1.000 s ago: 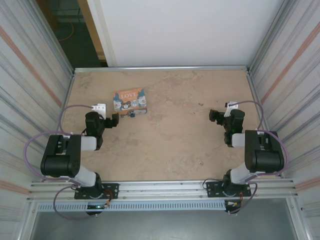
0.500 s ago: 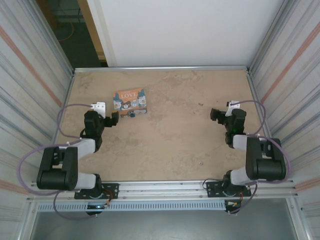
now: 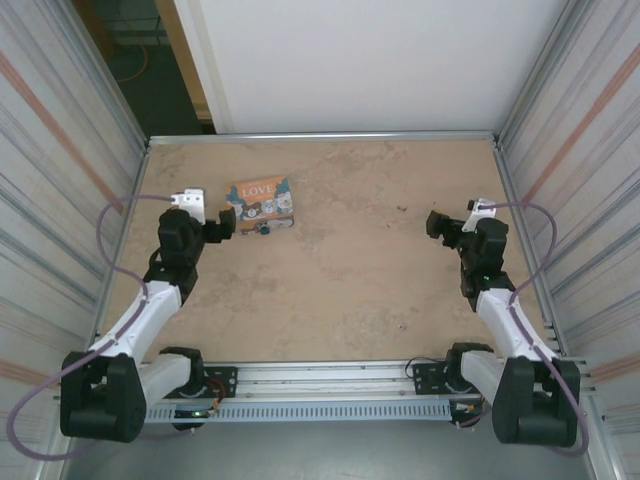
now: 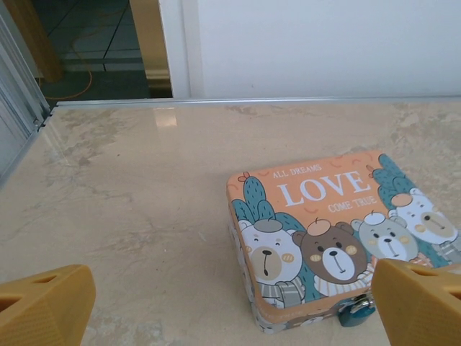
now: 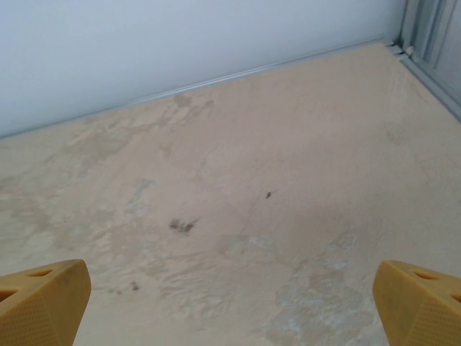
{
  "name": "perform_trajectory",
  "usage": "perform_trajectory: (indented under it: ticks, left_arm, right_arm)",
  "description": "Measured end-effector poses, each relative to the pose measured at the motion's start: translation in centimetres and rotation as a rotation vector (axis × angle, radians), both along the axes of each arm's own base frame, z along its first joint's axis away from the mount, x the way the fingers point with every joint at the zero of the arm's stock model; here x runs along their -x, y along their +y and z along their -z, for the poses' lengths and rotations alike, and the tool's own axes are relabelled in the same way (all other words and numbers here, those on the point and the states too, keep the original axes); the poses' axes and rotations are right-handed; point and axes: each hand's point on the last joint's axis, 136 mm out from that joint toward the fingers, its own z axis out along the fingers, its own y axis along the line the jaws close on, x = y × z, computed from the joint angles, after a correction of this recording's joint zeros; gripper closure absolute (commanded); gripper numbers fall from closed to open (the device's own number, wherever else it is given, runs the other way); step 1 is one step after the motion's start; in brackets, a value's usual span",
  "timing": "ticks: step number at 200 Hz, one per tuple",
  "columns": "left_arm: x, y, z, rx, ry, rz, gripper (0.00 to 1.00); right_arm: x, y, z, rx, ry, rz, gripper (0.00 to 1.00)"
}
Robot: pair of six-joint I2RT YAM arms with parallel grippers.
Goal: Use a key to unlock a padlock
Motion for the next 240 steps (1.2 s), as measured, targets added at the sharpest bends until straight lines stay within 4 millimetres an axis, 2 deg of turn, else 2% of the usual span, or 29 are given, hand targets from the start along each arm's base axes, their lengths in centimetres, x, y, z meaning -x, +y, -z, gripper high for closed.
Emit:
perform_trajectory:
  ticks: [46, 73, 93, 116, 142, 184, 240]
  left_arm:
    - [0.6, 0.3, -1.4, 0.115, 0.073, -0.045, 0.01]
    - [0.5, 1.5, -1.0, 0.263, 0.153, -0.1, 0.01]
    - [0.0, 2.5, 0.4, 0.401, 0.23, -0.137, 0.01]
    - [-0.8, 3.2, 3.1, 0.558, 0.331, -0.166, 0.01]
    - [-1.7, 2.4, 5.6, 0.67, 0.437, -0.146, 0.01]
    - [-4.2, 0.8, 7.0, 0.759, 0.513, -0.066, 0.01]
    - [-8.3, -0.6, 8.9, 0.798, 0.574, 0.016, 0.02]
  right_arm:
    - [0.6, 2.3, -2.7, -0.149, 0.048, -0.074, 0.01]
    - [0.5, 5.0, -3.3, -0.242, 0.098, -0.145, 0.01]
    - [0.2, 8.0, -2.5, -0.282, 0.173, -0.22, 0.01]
    - [-0.2, 11.7, -1.4, -0.297, 0.265, -0.306, 0.01]
    - [-0.9, 15.4, -1.1, -0.306, 0.325, -0.38, 0.01]
    - [-2.2, 20.6, 0.5, -0.312, 0.408, -0.467, 0.01]
    - [-3.8, 25.7, 3.6, -0.325, 0.482, -0.53, 0.01]
